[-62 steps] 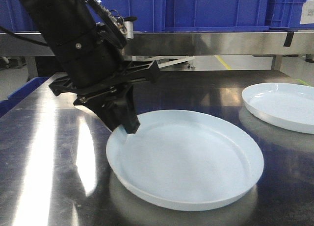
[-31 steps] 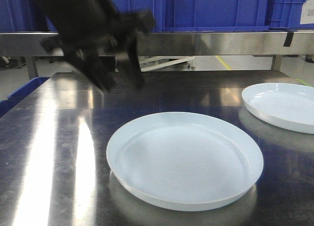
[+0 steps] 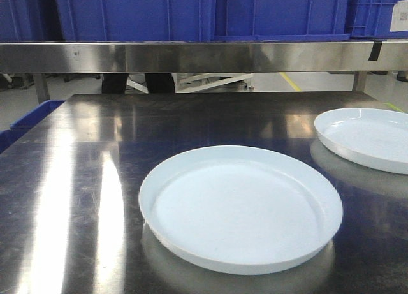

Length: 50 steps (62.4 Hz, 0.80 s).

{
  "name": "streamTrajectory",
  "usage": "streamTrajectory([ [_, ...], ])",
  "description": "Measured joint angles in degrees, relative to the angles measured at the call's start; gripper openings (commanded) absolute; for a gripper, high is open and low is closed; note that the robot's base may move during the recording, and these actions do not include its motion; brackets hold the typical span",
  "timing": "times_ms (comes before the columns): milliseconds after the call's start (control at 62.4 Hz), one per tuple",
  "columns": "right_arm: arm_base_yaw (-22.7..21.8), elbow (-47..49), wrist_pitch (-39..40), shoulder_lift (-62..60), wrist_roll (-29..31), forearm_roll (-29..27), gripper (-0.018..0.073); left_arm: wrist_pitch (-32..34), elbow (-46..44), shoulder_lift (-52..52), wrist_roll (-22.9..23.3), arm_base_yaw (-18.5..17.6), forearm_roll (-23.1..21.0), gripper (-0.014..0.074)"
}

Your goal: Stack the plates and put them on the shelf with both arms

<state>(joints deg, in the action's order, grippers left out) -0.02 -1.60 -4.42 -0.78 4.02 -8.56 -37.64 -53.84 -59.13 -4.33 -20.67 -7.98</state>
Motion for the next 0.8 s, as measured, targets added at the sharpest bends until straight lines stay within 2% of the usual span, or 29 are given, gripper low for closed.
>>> streamTrajectory([
  [112, 0.00, 0.00, 0.00, 0.00, 0.00, 0.00, 0.0056, 4.54, 7.90, 7.73, 0.00, 3.72, 0.22, 0.0085],
  [192, 0.00, 0.00, 0.00, 0.00, 0.00, 0.00, 0.0056, 7.41, 13.18, 12.84, 0.00, 5.12, 0.22, 0.0085],
  [369, 0.00, 0.00, 0.00, 0.00, 0.00, 0.00, 0.0056, 14.99, 24.11, 23.04, 0.08, 6.04, 0.22, 0.0085],
  [529, 0.00, 1.45, -0.94, 0.00, 0.00, 0.00, 0.0056, 20.63, 30.44, 30.20, 0.08, 6.04, 0.22, 0.0085],
  [641, 0.00, 7.76, -4.24, 0.00, 0.00, 0.00, 0.0056, 24.40, 32.75, 32.30, 0.08, 6.04, 0.22, 0.0085],
  [802, 0.00, 19.96, -11.57, 5.02, 0.00, 0.00, 0.0056, 25.51, 33.27, 32.40, 0.08, 6.04, 0.22, 0.0085],
])
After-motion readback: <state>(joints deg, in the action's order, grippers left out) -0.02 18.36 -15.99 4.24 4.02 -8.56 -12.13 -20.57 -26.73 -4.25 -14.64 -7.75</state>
